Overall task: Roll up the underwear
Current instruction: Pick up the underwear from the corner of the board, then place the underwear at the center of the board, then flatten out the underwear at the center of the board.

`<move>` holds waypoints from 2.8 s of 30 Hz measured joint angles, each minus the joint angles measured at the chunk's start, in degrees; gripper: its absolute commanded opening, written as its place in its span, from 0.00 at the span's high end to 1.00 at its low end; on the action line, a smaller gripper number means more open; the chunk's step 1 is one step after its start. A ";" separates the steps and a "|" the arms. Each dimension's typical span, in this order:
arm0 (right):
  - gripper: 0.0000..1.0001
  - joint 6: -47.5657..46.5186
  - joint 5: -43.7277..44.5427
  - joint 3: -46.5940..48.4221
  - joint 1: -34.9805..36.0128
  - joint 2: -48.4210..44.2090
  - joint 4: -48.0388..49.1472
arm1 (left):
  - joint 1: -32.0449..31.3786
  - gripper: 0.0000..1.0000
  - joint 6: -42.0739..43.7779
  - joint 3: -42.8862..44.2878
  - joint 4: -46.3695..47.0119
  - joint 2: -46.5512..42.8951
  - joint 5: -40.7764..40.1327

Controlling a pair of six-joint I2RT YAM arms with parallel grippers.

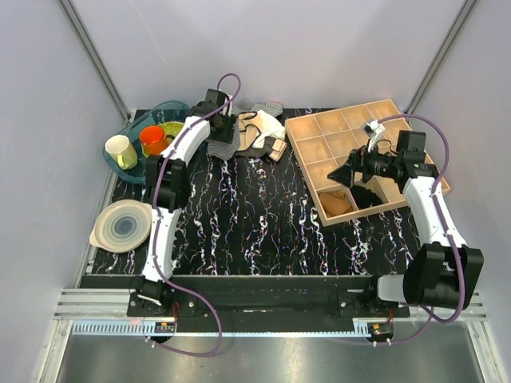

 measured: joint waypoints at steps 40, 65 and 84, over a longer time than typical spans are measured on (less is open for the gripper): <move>0.00 -3.87 -0.02 0.48 0.00 0.02 -3.91 | -21.03 1.00 0.59 -21.07 -5.92 -49.33 10.67; 0.23 -49.57 15.74 -0.90 36.04 13.16 -14.73 | 2.05 0.17 -1.68 -81.57 21.68 -96.89 16.52; 0.96 -37.70 23.28 9.90 38.40 32.17 -9.92 | 2.03 0.14 1.27 -85.31 17.75 -92.32 20.20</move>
